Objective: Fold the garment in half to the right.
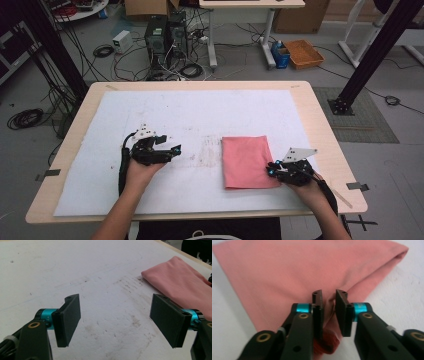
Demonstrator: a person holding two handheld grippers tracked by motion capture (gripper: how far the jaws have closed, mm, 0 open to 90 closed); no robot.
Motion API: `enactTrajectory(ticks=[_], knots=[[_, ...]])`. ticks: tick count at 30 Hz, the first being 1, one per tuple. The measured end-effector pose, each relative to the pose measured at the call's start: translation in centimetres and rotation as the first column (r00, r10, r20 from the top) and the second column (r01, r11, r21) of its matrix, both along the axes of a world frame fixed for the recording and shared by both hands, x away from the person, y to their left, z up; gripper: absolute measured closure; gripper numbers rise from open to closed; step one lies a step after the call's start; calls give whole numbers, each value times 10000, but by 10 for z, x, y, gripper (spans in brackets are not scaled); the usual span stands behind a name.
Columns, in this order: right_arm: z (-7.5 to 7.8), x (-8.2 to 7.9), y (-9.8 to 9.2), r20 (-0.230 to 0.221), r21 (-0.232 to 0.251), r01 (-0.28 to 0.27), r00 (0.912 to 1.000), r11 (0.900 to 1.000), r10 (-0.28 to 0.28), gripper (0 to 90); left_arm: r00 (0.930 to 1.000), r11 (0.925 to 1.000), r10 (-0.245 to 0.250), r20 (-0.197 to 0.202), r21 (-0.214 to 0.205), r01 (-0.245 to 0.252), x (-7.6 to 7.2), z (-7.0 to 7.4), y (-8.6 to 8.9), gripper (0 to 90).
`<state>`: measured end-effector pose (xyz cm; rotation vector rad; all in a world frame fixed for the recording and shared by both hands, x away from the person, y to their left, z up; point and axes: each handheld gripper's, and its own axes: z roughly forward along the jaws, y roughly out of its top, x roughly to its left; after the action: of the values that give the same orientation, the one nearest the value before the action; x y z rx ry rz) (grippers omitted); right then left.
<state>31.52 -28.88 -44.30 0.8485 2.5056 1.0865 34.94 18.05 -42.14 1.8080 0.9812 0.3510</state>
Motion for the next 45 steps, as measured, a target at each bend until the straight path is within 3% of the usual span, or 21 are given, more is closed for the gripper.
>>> enactTrajectory(ticks=[4, 7, 9, 12, 17, 21, 24, 26, 30, 34, 39, 45], knots=[[4, 0, -1, 73, -380, -40, 10000, 9993, 43, 813, 9999, 9999, 139, -55, -78, -139, 0, -1, 5, 247], [9, -1, -4, 24, -305, 18, 10000, 9995, -17, 763, 9998, 9997, 220, -20, -134, -220, 0, 0, 8, 247], [15, -1, -7, 33, -10, 194, 9998, 9998, -194, 668, 9997, 9996, 242, 9, -174, -242, 0, 1, 10, 247], [28, 0, -10, 524, 431, 687, 9961, 9967, -710, 466, 9997, 9994, 250, 74, -221, -249, -1, 4, 13, 243], [50, 8, -5, 1309, 1293, 814, 9865, 9883, -984, 330, 9996, 9994, -200, 206, -275, 205, -3, 9, 17, 221], [60, 26, 7, 1257, 1935, 692, 9875, 9787, -947, 300, 9965, 9949, -817, 160, -587, 825, 1, 10, 17, 200], [58, 44, 18, 1041, 2368, 784, 9889, 9684, -1056, 279, 9944, 9932, -1046, 173, -488, 1053, 4, 10, 13, 200], [56, 51, 25, 821, 2367, 823, 9912, 9681, -1043, 263, 9936, 9927, -1104, 252, -464, 1114, 6, 9, 12, 200], [48, 53, 30, 876, 2313, 781, 9911, 9697, -1007, 254, 9917, 9908, -1224, 385, -537, 1243, 6, 8, 12, 197], [45, 52, 21, 983, 2476, 929, 9878, 9644, -1204, 251, 9902, 9873, -1295, 519, -857, 1336, 7, 8, 15, 197], [47, 52, 3, 1042, 2749, 1160, 9833, 9545, -1495, 236, 9880, 9865, -1461, 510, -668, 1493, 6, 6, 11, 196], [48, 54, -6, 1069, 2668, 1349, 9799, 9543, -1684, 226, 9861, 9859, -1567, 551, -513, 1595, 6, 4, 10, 196]])
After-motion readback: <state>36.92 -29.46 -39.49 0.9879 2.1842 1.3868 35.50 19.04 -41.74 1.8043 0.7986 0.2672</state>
